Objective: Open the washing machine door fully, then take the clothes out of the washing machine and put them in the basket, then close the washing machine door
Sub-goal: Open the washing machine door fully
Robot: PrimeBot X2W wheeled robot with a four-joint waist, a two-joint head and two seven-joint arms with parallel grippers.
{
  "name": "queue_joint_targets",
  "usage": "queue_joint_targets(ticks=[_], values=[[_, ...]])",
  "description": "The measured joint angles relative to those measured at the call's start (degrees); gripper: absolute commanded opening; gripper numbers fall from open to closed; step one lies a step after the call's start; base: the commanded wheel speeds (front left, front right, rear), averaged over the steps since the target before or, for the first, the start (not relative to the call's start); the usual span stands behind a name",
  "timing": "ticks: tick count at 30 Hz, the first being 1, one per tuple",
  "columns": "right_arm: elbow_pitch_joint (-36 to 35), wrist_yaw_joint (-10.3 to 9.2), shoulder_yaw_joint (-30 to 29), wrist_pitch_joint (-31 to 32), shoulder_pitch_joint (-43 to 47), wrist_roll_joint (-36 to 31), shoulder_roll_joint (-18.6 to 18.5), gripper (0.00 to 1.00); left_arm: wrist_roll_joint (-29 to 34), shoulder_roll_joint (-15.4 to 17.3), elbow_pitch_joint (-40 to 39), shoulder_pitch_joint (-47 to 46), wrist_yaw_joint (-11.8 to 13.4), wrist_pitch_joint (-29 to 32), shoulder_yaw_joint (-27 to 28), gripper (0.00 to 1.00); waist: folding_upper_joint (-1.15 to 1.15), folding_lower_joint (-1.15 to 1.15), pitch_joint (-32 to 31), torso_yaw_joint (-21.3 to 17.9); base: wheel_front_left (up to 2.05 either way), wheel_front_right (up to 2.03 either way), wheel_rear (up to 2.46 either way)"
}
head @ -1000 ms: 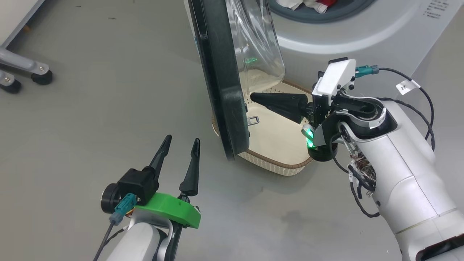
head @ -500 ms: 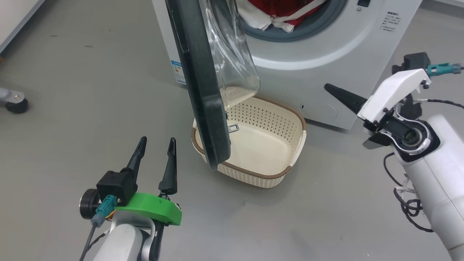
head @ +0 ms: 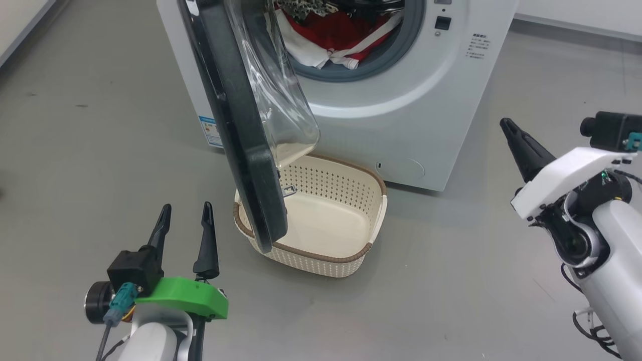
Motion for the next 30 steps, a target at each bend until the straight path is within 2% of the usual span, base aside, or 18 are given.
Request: queue_joint_targets(ticks=[5,9,15,19,30], values=[[-1.01,-0.46,1.83,-7.65,4.15,-10.04,-3.22,0.0,0.65,0.0,0.05,0.25,-0.59,0.0,0.71,1.0,0.0,0.0,-1.22,-1.33,0.0,0.0,0.0],[-1.41,-4.3,1.78,-12.76,8.56,-13.15,-3.77,0.0,1.46,-0.02,0.08,1.48,-1.07,0.0,1.53,1.0,0.0,0.0,-2.25,-2.03,0.0,0.0,0.0],[-2.31,-8.75,0.13,-19.54,15.01,-13.46,-1.58,0.0,1.66,0.0,0.09,3.02,-1.52,0.0,3.25,1.0,0.0,0.0,-3.49,-3.24,0.0,0.0,0.0],[-3.27,-11.31,-1.54,-19.69,18.62,-14.01,-0.57,0.0,2.03,0.03,0.1,4.09,-1.69,0.0,4.19,1.0,0.0,0.0,-4.3,-4.06,0.0,0.0,0.0],[-8.69,-12.71,-7.45,-19.48,26.14,-17.57,2.71,0.0,2.63,0.01,0.0,4.8,-3.03,0.0,4.91,1.0,0.0,0.0,-4.58,-5.47,0.0,0.0,0.0]])
